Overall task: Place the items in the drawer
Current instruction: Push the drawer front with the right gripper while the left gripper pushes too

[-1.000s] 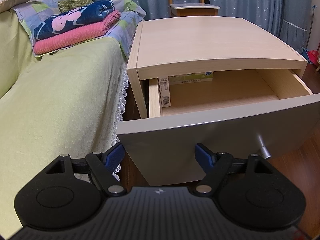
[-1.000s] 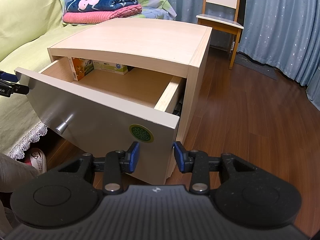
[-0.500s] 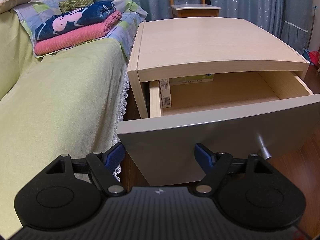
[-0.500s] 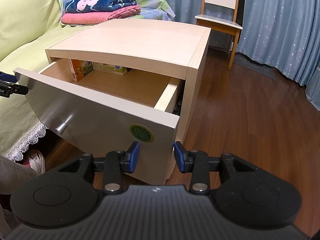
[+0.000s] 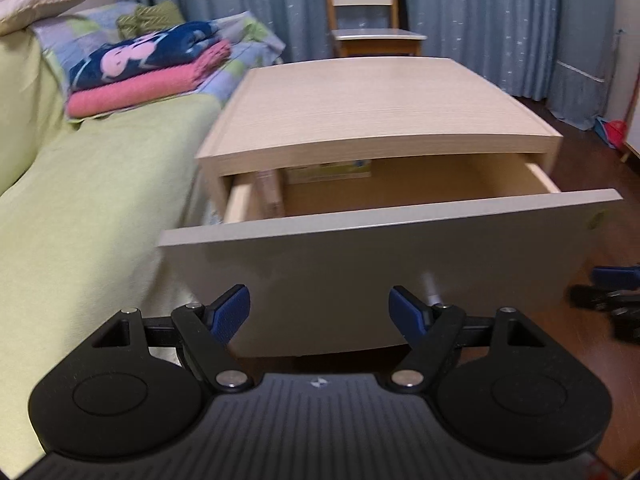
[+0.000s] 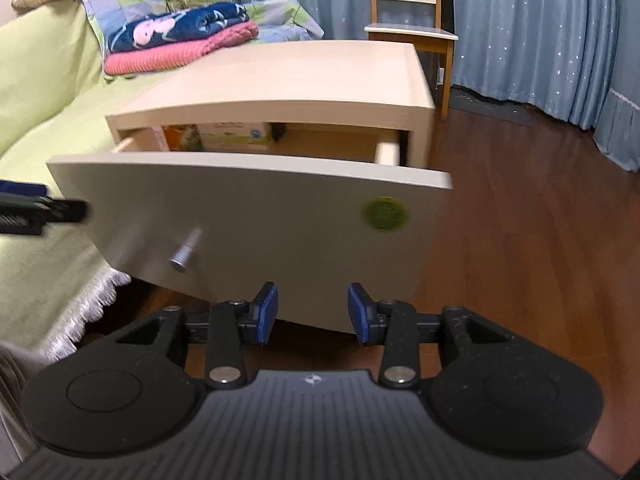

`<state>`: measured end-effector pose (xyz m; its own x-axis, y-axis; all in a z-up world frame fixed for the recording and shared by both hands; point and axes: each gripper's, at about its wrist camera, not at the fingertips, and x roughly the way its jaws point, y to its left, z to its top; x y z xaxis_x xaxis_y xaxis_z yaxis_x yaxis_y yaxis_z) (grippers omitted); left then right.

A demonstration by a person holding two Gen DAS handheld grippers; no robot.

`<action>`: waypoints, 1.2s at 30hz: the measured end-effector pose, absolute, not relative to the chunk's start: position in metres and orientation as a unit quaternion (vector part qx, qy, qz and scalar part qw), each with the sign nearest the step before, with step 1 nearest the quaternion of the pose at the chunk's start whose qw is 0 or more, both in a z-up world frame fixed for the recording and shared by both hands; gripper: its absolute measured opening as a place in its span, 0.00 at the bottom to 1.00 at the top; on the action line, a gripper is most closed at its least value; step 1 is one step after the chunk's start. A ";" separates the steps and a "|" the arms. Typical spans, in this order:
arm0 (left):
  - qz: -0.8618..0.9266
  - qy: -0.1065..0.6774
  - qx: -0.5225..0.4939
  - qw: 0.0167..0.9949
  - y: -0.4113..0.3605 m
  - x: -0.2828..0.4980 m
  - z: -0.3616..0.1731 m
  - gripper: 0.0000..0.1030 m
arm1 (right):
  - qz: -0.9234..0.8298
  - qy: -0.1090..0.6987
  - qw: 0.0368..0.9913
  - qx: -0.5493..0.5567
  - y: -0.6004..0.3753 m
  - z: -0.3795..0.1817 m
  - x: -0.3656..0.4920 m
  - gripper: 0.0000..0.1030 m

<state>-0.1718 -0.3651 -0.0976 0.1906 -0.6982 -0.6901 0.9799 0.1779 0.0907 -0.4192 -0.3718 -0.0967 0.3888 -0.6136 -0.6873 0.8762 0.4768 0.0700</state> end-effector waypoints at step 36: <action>-0.565 0.271 0.246 0.739 -0.391 -0.171 -0.149 0.71 | -0.504 0.269 0.793 0.213 -0.388 -0.121 -0.356 0.32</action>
<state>-0.1709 -0.3909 -0.1494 0.2141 -0.7019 -0.6794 0.9692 0.2395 0.0579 -0.3558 -0.3882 -0.1213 0.3480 -0.6843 -0.6408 0.9132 0.4019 0.0668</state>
